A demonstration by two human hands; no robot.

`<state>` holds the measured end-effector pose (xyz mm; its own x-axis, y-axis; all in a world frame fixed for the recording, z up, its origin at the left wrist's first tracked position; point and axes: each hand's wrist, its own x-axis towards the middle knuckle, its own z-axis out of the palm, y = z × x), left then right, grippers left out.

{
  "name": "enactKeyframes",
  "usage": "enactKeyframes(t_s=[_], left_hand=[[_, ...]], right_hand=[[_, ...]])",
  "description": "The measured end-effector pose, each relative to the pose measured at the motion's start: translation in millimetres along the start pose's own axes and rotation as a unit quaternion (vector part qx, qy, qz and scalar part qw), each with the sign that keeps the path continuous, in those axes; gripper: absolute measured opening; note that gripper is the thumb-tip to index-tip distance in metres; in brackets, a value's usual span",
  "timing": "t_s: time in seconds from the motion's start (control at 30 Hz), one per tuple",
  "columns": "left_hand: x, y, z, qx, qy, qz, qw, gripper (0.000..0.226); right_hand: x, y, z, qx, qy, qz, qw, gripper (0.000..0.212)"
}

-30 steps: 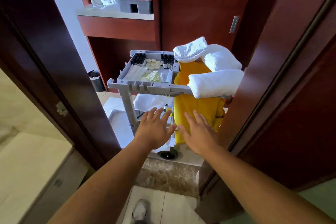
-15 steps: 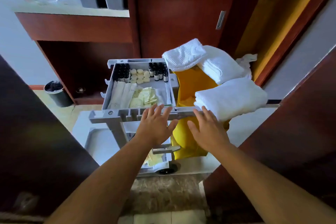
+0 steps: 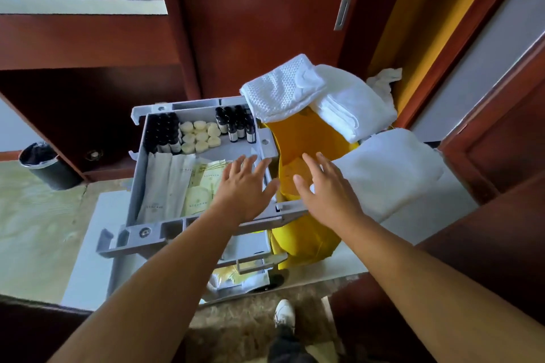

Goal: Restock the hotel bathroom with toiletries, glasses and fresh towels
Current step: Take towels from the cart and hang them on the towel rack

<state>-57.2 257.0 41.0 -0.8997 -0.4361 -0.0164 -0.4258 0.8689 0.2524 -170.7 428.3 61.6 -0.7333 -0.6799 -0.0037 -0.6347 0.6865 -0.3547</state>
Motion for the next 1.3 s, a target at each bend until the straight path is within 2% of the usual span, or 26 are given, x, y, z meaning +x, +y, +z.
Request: enactKeyframes(t_s=[0.2, 0.4, 0.5, 0.6, 0.83, 1.03, 1.17, 1.3], left_hand=[[93.8, -8.0, 5.0, 0.005, -0.011, -0.006, 1.0, 0.066], [184.3, -18.1, 8.0, 0.005, -0.011, -0.023, 1.0, 0.067], [215.2, -19.6, 4.5, -0.001, -0.018, -0.022, 1.0, 0.066], [233.9, -19.8, 3.2, -0.007, -0.031, -0.025, 0.999, 0.065], [240.0, -28.1, 15.8, -0.028, -0.042, -0.02, 0.999, 0.065], [239.4, -35.4, 18.5, -0.069, -0.038, -0.01, 0.997, 0.062], [242.3, -42.3, 14.4, -0.143, -0.053, -0.034, 0.988, 0.058], [244.6, -49.2, 9.8, -0.271, -0.013, -0.09, 0.958, 0.055]], right_hand=[[101.3, 12.6, 4.2, 0.096, -0.002, 0.05, 0.994, 0.065], [206.9, 33.3, -4.7, 0.209, -0.034, 0.162, 0.964, 0.072], [247.5, 42.9, -0.6, 0.298, -0.048, 0.221, 0.927, 0.077], [274.1, 45.1, 3.9, 0.396, -0.043, 0.275, 0.875, 0.084], [307.0, 38.9, 10.2, 0.537, -0.041, 0.323, 0.778, 0.093], [319.7, 33.6, 17.0, 0.571, -0.024, 0.357, 0.739, 0.09], [325.1, 26.1, 17.0, 0.619, 0.003, 0.355, 0.7, 0.08], [330.9, 21.0, 17.7, 0.671, 0.003, 0.343, 0.657, 0.081]])
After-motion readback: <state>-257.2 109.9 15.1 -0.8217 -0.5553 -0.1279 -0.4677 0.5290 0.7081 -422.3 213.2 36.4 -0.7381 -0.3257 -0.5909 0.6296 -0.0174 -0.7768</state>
